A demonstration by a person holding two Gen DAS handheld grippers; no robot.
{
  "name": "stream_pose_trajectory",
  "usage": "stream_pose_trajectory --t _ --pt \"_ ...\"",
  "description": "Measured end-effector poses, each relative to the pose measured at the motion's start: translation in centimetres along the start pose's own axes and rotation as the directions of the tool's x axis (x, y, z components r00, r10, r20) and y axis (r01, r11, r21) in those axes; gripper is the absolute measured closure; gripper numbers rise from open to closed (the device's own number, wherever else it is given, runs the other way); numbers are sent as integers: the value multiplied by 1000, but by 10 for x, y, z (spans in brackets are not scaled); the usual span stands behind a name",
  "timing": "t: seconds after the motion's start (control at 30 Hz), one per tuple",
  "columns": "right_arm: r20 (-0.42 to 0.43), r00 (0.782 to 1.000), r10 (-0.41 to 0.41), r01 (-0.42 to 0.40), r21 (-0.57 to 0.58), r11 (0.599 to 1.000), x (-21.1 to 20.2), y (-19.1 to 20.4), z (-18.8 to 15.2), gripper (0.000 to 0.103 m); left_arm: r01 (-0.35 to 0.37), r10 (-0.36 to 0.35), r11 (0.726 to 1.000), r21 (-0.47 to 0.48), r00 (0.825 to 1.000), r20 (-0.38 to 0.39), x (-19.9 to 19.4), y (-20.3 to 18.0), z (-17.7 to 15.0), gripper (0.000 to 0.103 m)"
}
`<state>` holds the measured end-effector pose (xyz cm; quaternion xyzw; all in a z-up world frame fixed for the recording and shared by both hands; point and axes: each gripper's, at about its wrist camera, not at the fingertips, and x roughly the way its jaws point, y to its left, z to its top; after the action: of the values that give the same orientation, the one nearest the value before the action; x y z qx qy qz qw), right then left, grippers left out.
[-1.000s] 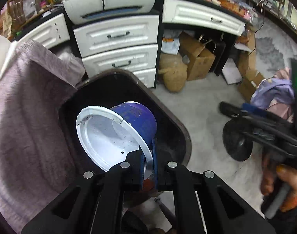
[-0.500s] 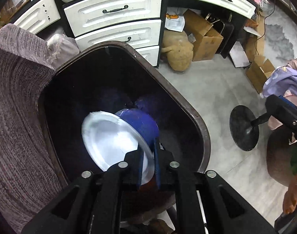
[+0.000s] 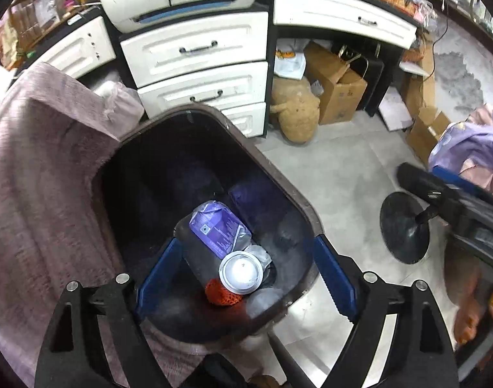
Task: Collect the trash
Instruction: 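Move the left gripper back to the table and grasp a white tissue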
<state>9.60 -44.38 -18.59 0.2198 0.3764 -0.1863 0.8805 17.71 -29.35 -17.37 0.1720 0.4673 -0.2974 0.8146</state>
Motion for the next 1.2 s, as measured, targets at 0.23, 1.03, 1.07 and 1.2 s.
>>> stream_pose_trajectory --t 0.23,1.03,1.07,1.2 --pt "10 1000 20 -19 -26 999 -7 11 2 17 -10 12 1000 -26 996 91 -58 6 -8 13" --pt "-19 969 246 -238 -332 913 -47 162 -3 13 -371 442 872 -318 877 188 -197 156 -84 8" --pt "-23 967 254 -247 -339 908 -49 166 -3 13 -390 466 854 -344 867 177 -201 167 -90 8" --pt "-37 956 289 -281 -379 882 -55 191 -4 13 -444 528 800 -403 841 121 -208 202 -107 8"
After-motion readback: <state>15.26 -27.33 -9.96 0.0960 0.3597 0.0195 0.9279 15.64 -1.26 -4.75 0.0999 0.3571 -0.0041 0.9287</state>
